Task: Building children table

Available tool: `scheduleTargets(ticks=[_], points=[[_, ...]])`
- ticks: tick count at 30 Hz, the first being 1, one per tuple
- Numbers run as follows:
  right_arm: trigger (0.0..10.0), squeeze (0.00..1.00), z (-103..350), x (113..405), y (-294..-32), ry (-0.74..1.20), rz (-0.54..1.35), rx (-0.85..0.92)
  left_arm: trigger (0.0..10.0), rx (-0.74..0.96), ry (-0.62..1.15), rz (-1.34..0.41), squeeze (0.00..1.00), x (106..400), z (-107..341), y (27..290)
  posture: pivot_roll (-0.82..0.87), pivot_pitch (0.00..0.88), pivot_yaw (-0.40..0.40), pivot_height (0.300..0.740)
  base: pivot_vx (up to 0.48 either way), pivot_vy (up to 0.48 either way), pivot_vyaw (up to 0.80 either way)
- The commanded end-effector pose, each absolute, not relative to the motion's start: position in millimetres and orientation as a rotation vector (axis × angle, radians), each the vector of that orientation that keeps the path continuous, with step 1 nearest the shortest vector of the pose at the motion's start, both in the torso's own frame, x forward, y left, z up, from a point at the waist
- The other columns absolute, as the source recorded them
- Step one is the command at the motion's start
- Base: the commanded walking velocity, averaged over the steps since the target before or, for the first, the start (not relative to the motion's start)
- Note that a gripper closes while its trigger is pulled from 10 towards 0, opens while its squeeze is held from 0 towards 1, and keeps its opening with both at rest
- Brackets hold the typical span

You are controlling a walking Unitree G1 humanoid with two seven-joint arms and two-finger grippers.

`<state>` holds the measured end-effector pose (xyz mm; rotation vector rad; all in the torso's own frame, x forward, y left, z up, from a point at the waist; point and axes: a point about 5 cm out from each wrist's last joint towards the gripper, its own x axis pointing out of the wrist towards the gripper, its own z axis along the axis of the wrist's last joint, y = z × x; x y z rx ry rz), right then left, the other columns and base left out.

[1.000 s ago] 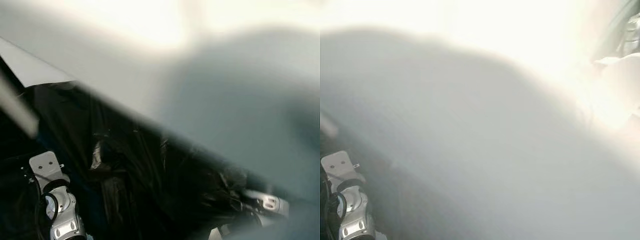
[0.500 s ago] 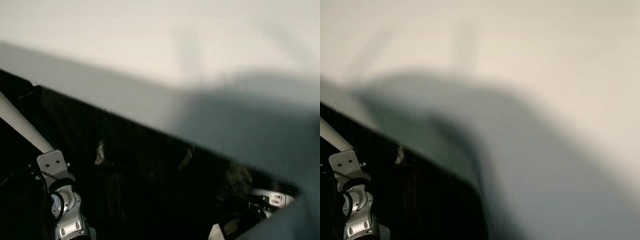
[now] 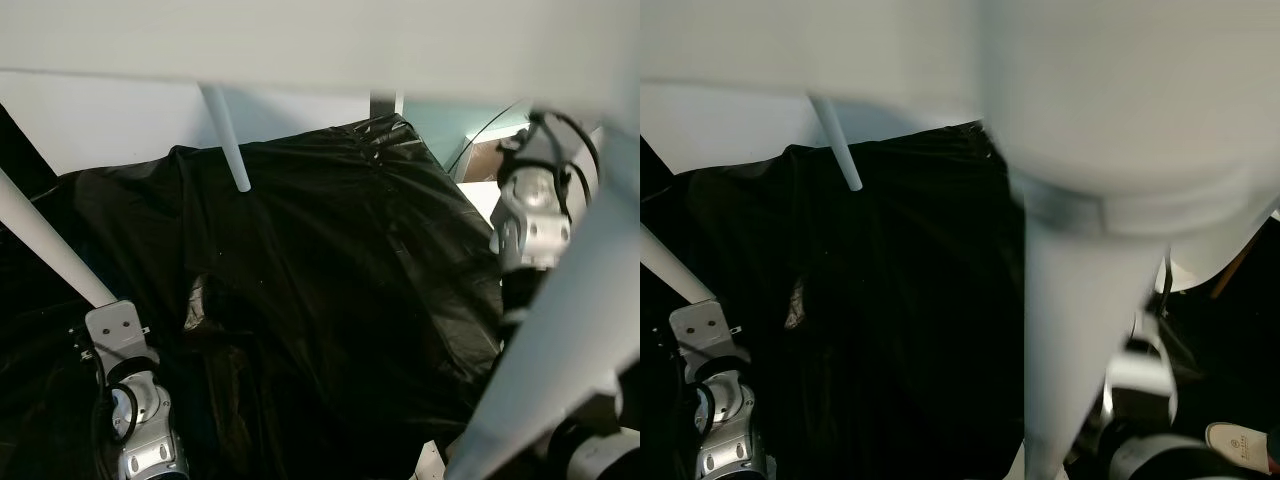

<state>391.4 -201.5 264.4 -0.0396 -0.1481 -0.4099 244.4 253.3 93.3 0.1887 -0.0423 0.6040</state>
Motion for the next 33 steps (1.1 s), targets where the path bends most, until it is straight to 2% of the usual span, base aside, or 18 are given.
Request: scheduleTargets(ticks=[1, 6, 7, 8, 9, 12, 13, 15, 16, 17, 18, 20, 22, 23, 27, 33], points=[[0.0, 0.00, 252.7, 400.8, -189.3, -0.073, -0.311, -0.069, 10.0, 0.168, -0.035, 0.750, 0.00, 235.9, 88.0, 254.4, 0.09, 0.000, 0.067, 0.740, 0.000, 0.000, 0.00], [0.0, 0.00, 246.6, 402.0, -180.8, -0.049, -0.230, -0.116, 10.0, 0.166, -0.032, 0.720, 0.00, 235.4, 86.1, 247.7, 0.09, 0.000, 0.067, 0.740, 0.000, 0.000, 0.00], [2.3, 0.00, 241.8, 401.6, -179.9, -0.037, -0.223, -0.127, 10.0, 0.164, -0.031, 0.718, 0.00, 235.4, 85.8, 246.8, 0.09, 0.000, 0.067, 0.740, 0.000, 0.000, 0.00], [2.3, 0.00, 238.5, 401.3, -179.6, -0.029, -0.220, -0.134, 10.0, 0.163, -0.030, 0.717, 0.00, 235.4, 85.6, 246.2, 0.09, 0.000, 0.067, 0.740, 0.000, 0.000, 0.00], [5.0, 0.00, 230.8, 400.0, -181.4, -0.005, -0.227, -0.139, 10.0, 0.163, -0.031, 0.713, 0.00, 235.7, 85.7, 245.5, 0.09, 0.000, 0.065, 0.740, 0.000, 0.000, 0.00], [5.0, 0.00, 230.8, 400.0, -181.4, -0.005, -0.227, -0.139, 10.0, 0.163, -0.031, 0.713, 0.00, 235.7, 85.7, 245.5, 0.09, 0.000, 0.065, 0.740, 0.000, 0.000, 0.00], [10.0, 0.00, 223.1, 399.5, -183.8, 0.022, -0.233, -0.148, 10.0, 0.164, -0.032, 0.710, 0.00, 236.0, 86.0, 244.9, 0.09, 0.000, 0.065, 0.740, 0.000, 0.000, 0.00], [10.0, 0.00, 212.1, 397.0, -192.6, 0.056, -0.277, -0.148, 10.0, 0.166, -0.032, 0.705, 0.00, 236.5, 86.2, 245.0, 0.09, 0.000, 0.071, 0.740, 0.000, 0.000, 0.00], [10.0, 0.11, 204.6, 395.4, -199.0, 0.078, -0.307, -0.150, 10.0, 0.168, -0.032, 0.703, 0.00, 236.7, 86.3, 245.1, 0.09, 0.000, 0.071, 0.740, 0.000, 0.000, 0.00], [10.0, 0.27, 201.0, 393.7, -205.2, 0.086, -0.339, -0.151, 10.0, 0.170, -0.030, 0.698, 0.00, 236.8, 86.1, 245.2, 0.09, 0.000, 0.073, 0.740, 0.000, 0.000, 0.00], [10.0, 1.00, 198.5, 391.8, -213.2, 0.089, -0.383, -0.156, 10.0, 0.172, -0.028, 0.694, 0.00, 236.9, 85.8, 244.7, 0.08, 0.000, 0.074, 0.740, 0.000, 0.000, 0.00], [10.0, 1.00, 198.5, 391.8, -213.2, 0.089, -0.383, -0.156, 10.0, 0.172, -0.028, 0.694, 0.00, 236.9, 85.8, 244.7, 0.08, 0.000, 0.074, 0.740, 0.000, 0.000, 0.00], [10.0, 1.00, 197.1, 389.6, -224.2, 0.086, -0.454, -0.173, 10.0, 0.173, -0.027, 0.687, 0.00, 237.3, 85.7, 243.5, 0.08, 0.000, 0.078, 0.740, 0.000, 0.000, 0.00], [10.0, 0.00, 196.8, 389.2, -228.1, 0.089, -0.481, -0.182, 10.0, 0.174, -0.029, 0.680, 0.00, 238.1, 86.1, 242.1, 0.08, 0.000, 0.078, 0.740, 0.000, 0.000, 0.00], [10.0, 0.00, 198.5, 389.9, -227.8, 0.082, -0.482, -0.198, 10.0, 0.177, -0.032, 0.670, 0.00, 239.3, 86.9, 240.2, 0.08, 0.000, 0.079, 0.740, 0.000, 0.000, 0.00], [10.0, 0.00, 187.6, 377.6, -210.5, 0.057, -0.449, -0.191, 10.0, 0.186, -0.040, 0.667, 0.00, 238.1, 88.3, 240.3, 0.10, 0.000, 0.070, 0.740, 0.000, 0.000, 0.00]])
